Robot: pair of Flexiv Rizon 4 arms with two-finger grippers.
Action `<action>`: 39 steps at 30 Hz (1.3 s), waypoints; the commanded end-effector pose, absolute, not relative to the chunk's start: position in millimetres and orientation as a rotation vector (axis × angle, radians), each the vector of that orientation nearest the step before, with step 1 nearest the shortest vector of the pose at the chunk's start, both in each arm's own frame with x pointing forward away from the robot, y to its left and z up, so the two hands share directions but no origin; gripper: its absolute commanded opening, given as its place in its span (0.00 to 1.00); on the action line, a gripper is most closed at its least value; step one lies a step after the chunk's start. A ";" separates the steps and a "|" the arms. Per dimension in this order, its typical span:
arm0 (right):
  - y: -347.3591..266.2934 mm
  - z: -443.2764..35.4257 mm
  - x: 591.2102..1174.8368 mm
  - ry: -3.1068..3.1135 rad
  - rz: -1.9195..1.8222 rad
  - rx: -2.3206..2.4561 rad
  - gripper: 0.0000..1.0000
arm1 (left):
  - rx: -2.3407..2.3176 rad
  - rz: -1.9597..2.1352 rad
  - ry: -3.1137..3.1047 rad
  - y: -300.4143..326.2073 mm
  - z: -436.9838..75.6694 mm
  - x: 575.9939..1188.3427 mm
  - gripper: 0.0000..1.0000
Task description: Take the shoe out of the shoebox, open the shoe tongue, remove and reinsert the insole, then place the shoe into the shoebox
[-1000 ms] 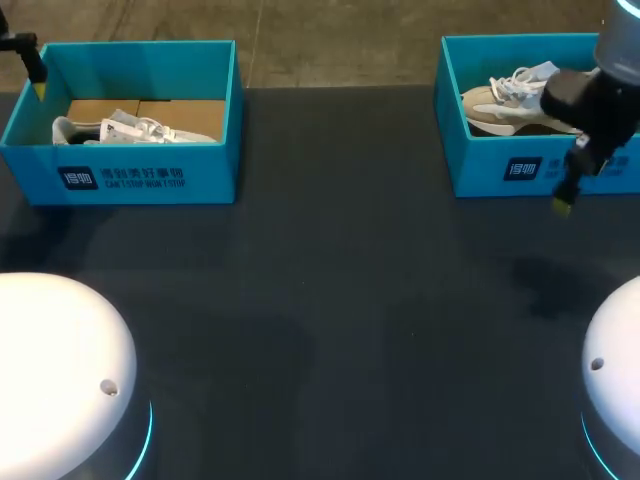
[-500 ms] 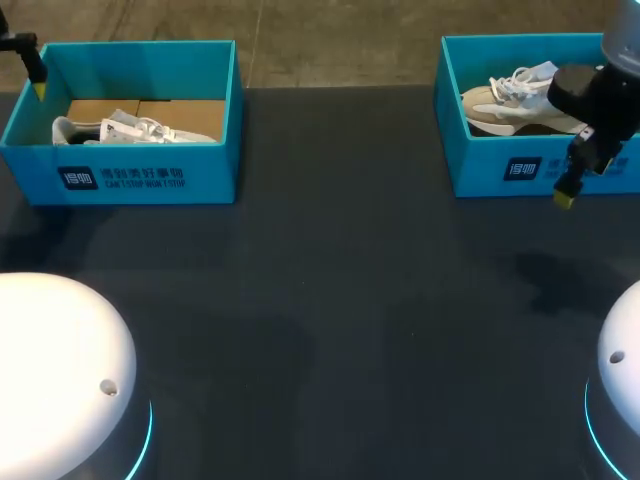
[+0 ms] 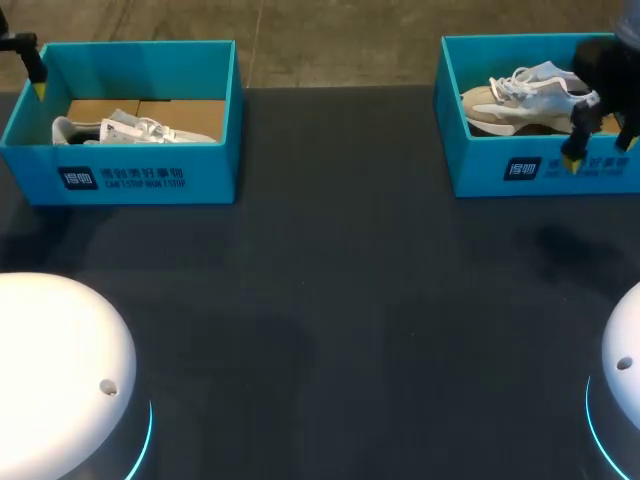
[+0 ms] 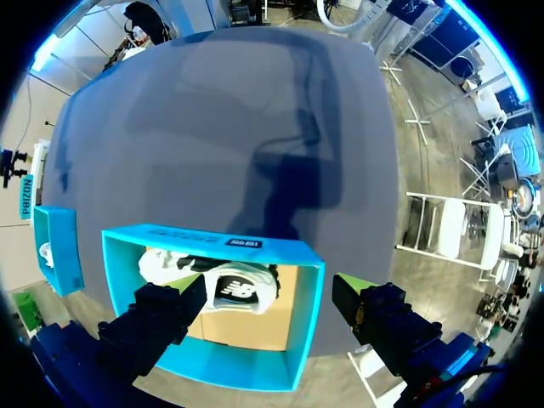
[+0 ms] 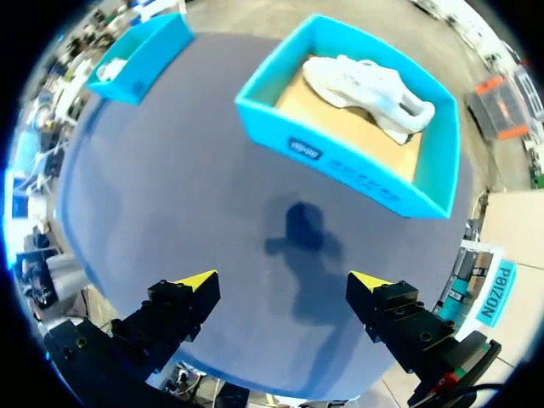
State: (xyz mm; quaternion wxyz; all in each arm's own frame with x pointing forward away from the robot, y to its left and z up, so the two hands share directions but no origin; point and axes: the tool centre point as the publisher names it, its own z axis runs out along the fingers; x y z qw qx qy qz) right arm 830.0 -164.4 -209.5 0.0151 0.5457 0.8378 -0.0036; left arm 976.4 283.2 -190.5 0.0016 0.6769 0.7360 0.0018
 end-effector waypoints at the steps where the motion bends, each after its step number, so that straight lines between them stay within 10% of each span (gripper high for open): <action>1: -159.2 -208.8 862.5 2.604 -0.128 1.744 1.00 | 2.125 0.009 2.310 283.4 -190.1 975.6 1.00; 39: -184.8 -219.7 963.3 2.303 -0.223 1.972 1.00 | 2.125 0.009 2.310 283.4 -190.1 975.6 1.00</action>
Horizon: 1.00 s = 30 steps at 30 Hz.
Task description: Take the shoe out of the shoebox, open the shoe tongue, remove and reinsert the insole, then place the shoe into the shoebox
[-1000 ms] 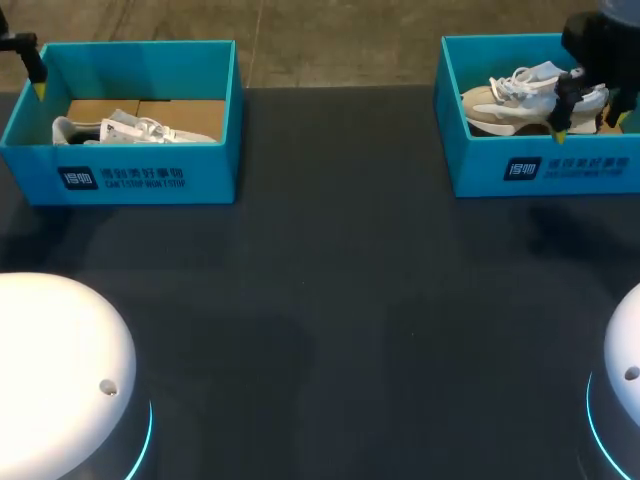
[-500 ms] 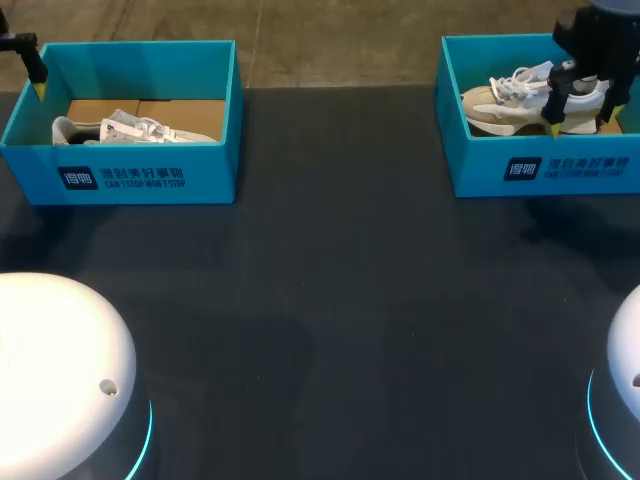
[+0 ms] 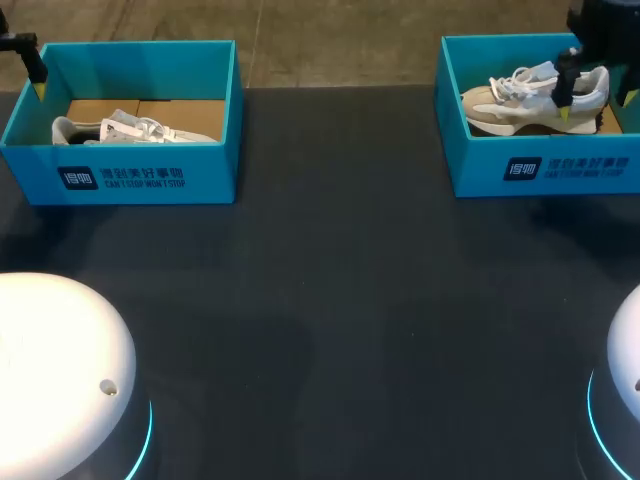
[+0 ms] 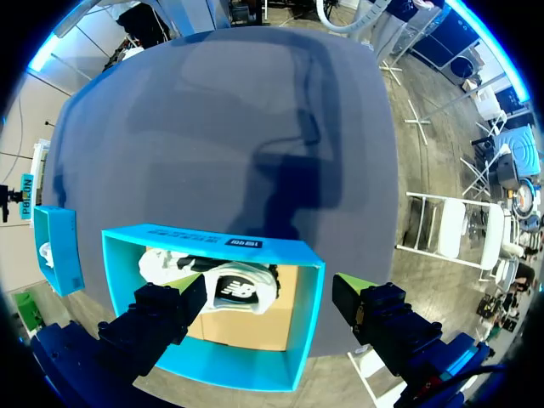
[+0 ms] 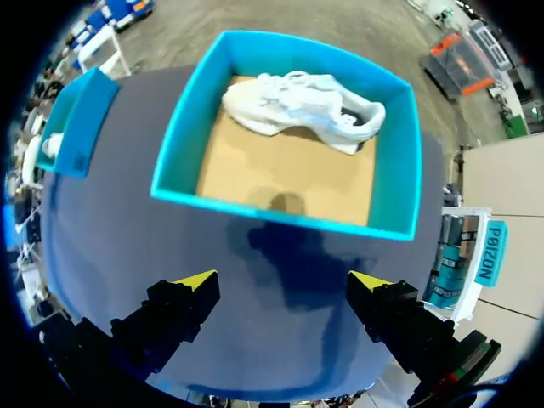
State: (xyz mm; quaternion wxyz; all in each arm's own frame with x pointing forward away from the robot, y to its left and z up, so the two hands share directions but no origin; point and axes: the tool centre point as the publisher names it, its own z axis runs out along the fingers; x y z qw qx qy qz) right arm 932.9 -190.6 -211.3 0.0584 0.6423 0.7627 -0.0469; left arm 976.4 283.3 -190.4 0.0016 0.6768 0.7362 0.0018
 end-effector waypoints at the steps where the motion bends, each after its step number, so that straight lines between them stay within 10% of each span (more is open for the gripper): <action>1: -185.9 -222.3 968.5 2.306 -0.218 1.965 1.00 | 2.125 0.009 2.310 283.4 -190.1 975.6 1.00; 30: -233.9 -252.2 1054.4 2.107 -0.159 2.050 1.00 | 2.125 0.009 2.310 283.4 -190.1 975.6 1.00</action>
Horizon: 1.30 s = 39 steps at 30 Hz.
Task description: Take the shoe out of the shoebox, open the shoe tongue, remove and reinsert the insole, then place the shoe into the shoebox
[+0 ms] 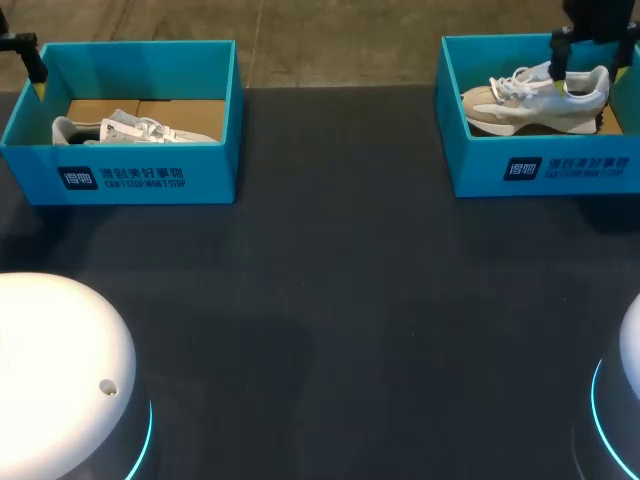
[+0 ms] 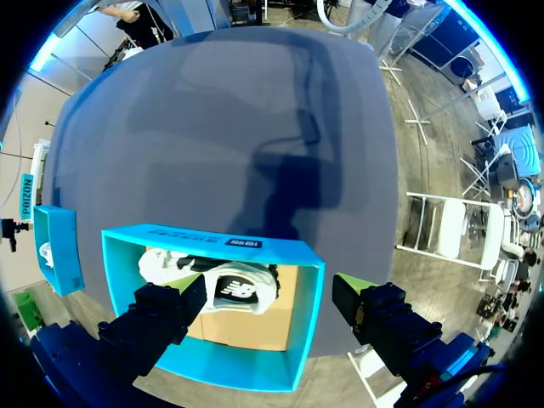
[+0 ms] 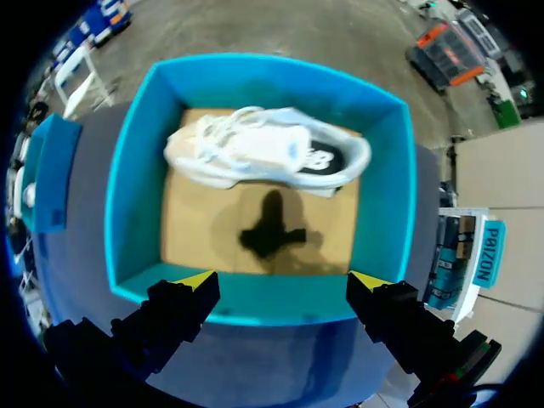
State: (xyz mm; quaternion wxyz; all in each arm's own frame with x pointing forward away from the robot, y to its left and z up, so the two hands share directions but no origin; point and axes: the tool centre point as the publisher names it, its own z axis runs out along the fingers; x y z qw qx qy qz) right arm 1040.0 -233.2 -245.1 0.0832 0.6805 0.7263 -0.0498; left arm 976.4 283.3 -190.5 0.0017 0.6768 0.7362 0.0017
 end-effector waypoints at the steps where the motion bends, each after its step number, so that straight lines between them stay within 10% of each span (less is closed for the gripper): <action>1: -237.0 -253.3 1060.7 2.079 -0.169 2.046 1.00 | 2.125 0.009 2.310 283.4 -190.1 975.6 1.00; 31: -298.5 -306.8 1145.0 1.987 -0.157 2.135 1.00 | 2.125 0.009 2.310 283.4 -190.1 975.6 1.00; 33: -299.9 -309.1 1147.0 1.990 -0.160 2.133 0.80 | 2.125 0.009 2.310 283.4 -190.1 975.6 1.00; 39: -308.0 -317.2 1153.3 1.990 -0.183 2.136 0.70 | 2.125 0.009 2.310 283.4 -190.1 975.6 1.00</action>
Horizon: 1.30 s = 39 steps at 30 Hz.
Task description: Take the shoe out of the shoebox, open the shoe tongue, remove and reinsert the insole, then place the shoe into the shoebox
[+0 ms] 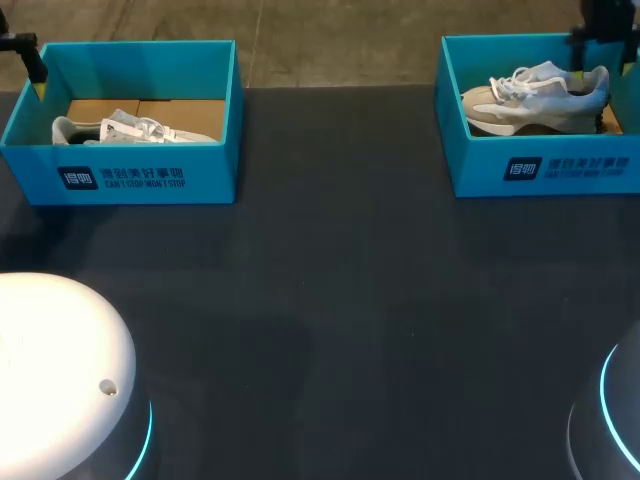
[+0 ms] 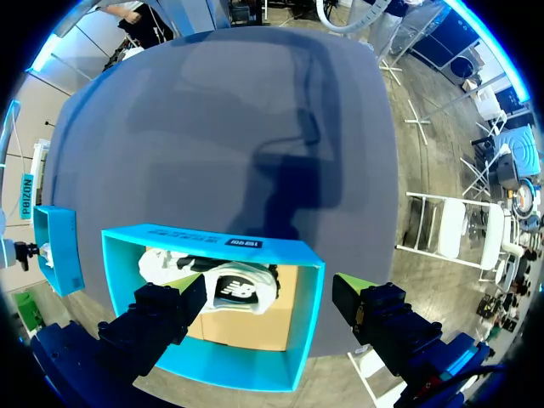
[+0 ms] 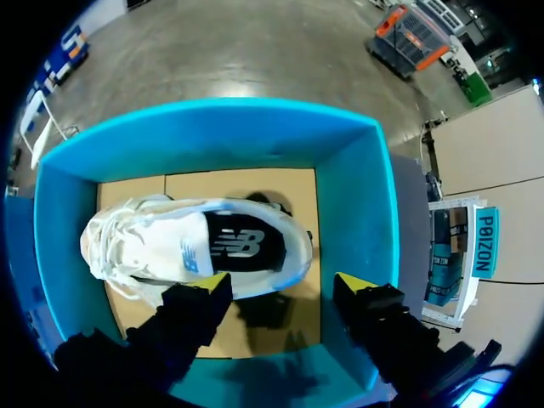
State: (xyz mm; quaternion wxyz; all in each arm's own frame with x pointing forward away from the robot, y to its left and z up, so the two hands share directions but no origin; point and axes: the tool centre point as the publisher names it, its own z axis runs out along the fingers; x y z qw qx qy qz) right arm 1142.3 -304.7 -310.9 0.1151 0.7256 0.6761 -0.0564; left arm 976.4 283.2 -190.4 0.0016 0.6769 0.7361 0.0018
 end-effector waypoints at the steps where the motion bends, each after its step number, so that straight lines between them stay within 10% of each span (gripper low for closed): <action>1: -309.0 -318.1 1153.8 1.992 -0.184 2.137 0.69 | 2.125 0.009 2.310 283.4 -190.1 975.6 1.00; 19: -322.5 -338.3 1162.7 2.031 -0.234 2.150 0.61 | 2.125 0.009 2.310 283.4 -190.1 975.6 1.00; 24: -324.2 -345.3 1163.0 2.041 -0.252 2.156 0.79 | 2.125 0.009 2.310 283.4 -190.1 975.6 1.00; 39: -327.0 -364.0 1162.9 2.057 -0.287 2.177 0.65 | 2.125 0.009 2.310 283.4 -190.1 975.6 1.00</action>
